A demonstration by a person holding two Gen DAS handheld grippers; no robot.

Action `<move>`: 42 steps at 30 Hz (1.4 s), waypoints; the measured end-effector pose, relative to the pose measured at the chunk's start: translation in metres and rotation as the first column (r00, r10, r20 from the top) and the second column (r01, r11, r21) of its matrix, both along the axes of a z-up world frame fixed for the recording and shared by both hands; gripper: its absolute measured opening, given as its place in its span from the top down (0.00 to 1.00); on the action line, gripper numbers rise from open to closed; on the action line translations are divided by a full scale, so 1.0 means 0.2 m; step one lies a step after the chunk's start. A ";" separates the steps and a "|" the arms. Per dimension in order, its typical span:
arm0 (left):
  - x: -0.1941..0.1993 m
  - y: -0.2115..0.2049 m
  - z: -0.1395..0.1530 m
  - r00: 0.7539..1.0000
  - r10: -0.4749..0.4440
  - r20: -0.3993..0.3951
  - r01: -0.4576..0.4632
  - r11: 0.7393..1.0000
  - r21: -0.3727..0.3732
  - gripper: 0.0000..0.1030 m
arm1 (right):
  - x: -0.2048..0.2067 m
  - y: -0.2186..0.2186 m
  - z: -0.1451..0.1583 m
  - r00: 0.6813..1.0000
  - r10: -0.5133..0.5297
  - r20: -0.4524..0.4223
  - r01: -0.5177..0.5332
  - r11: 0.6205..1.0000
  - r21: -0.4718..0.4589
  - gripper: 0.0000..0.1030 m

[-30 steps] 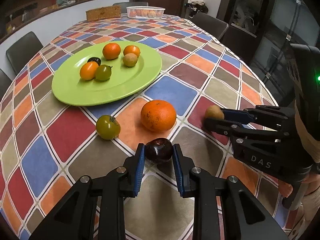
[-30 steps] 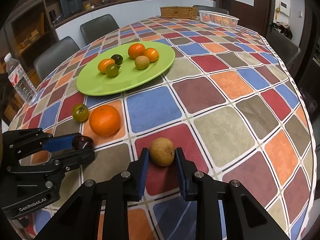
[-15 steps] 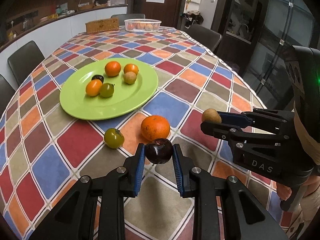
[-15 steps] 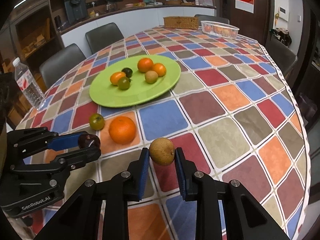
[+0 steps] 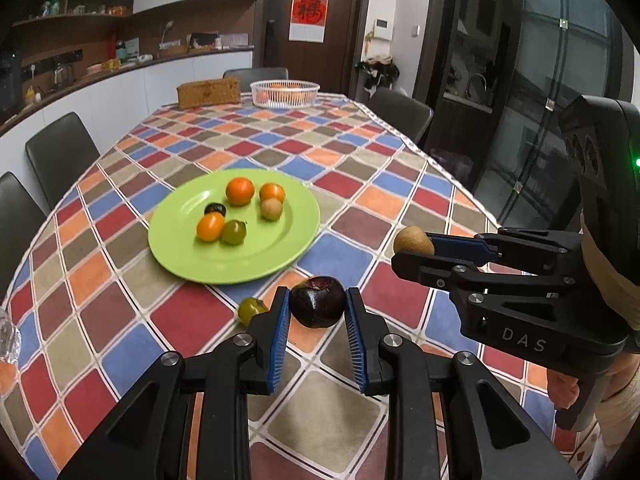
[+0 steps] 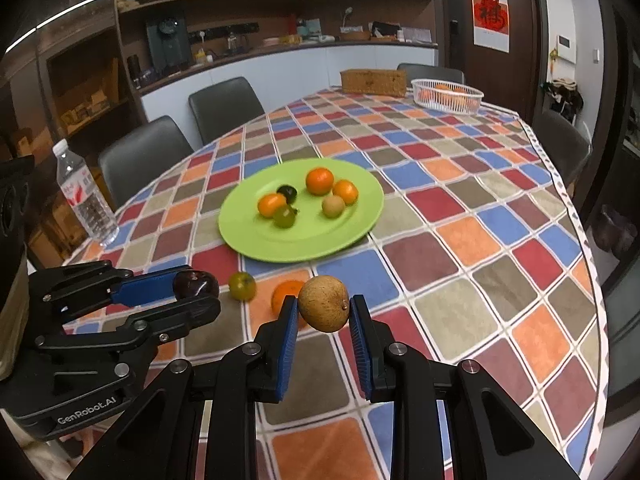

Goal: Organize fruits
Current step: 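Carry the plum and kiwi onto the green plate and open both grippers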

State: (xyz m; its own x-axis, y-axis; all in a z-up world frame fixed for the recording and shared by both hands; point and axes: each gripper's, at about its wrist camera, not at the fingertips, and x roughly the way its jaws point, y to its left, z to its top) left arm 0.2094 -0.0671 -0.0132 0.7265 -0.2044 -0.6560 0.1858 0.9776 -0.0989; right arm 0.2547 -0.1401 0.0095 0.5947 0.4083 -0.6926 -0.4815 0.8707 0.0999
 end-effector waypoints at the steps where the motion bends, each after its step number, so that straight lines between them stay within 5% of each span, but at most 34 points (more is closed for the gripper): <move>1: 0.00 0.01 0.01 1.000 0.002 0.009 -0.002 1.000 -0.001 0.74 | 0.00 0.01 0.01 1.000 0.000 0.004 0.000 1.000 0.004 0.74; 24: 0.11 0.32 0.18 0.986 0.062 0.155 -0.066 0.997 0.025 0.74 | 0.13 0.27 0.17 0.997 0.008 0.071 -0.012 0.998 0.061 0.74; 42: 0.43 0.53 0.07 0.994 0.057 0.098 -0.059 0.998 0.026 0.74 | 0.46 0.49 0.11 1.000 0.019 0.021 -0.019 1.000 0.013 0.74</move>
State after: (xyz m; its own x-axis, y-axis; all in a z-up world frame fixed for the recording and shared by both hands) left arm 0.2953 0.0392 0.0009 0.7972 -0.1420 -0.5868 0.1360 0.9892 -0.0546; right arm 0.3460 -0.0415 0.0314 0.6013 0.4286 -0.6744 -0.5000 0.8601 0.1008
